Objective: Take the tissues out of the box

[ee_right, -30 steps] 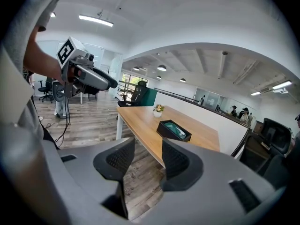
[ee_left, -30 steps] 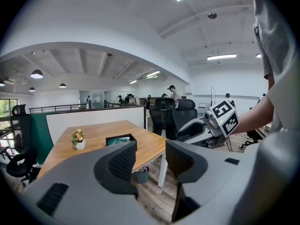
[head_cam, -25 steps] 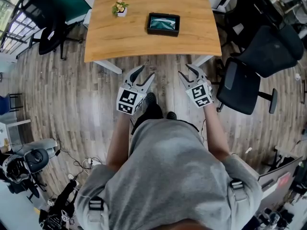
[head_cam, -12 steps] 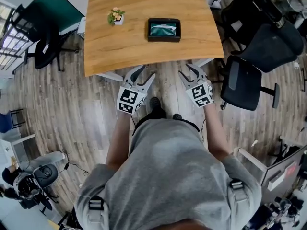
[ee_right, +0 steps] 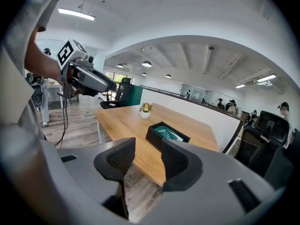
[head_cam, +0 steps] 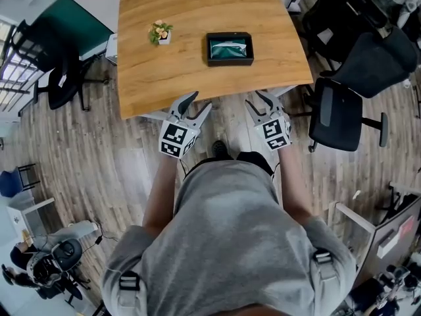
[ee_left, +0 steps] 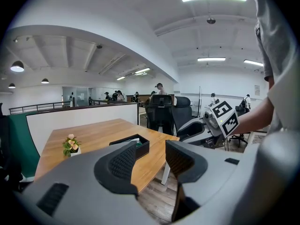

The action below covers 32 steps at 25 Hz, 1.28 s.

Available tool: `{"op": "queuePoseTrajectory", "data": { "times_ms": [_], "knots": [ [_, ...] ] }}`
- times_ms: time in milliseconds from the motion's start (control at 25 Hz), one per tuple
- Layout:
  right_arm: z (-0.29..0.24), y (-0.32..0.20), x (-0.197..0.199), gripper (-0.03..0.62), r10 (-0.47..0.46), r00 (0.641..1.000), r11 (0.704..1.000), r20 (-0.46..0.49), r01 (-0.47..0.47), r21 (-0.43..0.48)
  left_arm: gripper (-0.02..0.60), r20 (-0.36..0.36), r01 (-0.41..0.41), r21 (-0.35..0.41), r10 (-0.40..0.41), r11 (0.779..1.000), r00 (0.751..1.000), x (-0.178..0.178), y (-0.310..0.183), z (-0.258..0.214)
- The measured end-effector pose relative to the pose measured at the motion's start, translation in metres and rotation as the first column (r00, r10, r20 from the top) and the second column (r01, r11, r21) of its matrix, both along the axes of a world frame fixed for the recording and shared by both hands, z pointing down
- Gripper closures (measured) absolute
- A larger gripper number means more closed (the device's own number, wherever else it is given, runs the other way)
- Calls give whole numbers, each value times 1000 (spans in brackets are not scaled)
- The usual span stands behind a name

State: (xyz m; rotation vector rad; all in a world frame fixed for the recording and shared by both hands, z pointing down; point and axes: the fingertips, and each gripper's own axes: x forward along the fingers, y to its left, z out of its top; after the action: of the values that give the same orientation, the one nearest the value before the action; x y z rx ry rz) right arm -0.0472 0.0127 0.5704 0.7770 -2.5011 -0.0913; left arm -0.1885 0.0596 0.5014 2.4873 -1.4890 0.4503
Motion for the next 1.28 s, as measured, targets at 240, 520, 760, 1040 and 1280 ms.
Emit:
{"op": "queuePoseTrajectory", "data": {
  "times_ms": [240,520,760,1040,1280],
  "knots": [
    [1,-8,-9,413,9,1000,1000,3,-9,-8,368,7,-8,-9,8,1000,1000,-9,-10,0],
    [10,-35,-7,413,6,1000,1000,-4,-6,-30,368,14,11,-24,-11,1000,1000,-12,-35,5],
    [6,-75,-8,413,-17,1000,1000,6,17,-22,368,18,30,-28,-30,999,999,-10,-65,7],
    [11,-117,-4,414,-61,998,998,-3,60,-33,368,43,46,-40,-44,998,998,-1,-103,11],
    [14,-151,-3,416,-109,994,993,-6,108,-42,368,39,82,-38,-80,996,996,2,-131,10]
  ]
}}
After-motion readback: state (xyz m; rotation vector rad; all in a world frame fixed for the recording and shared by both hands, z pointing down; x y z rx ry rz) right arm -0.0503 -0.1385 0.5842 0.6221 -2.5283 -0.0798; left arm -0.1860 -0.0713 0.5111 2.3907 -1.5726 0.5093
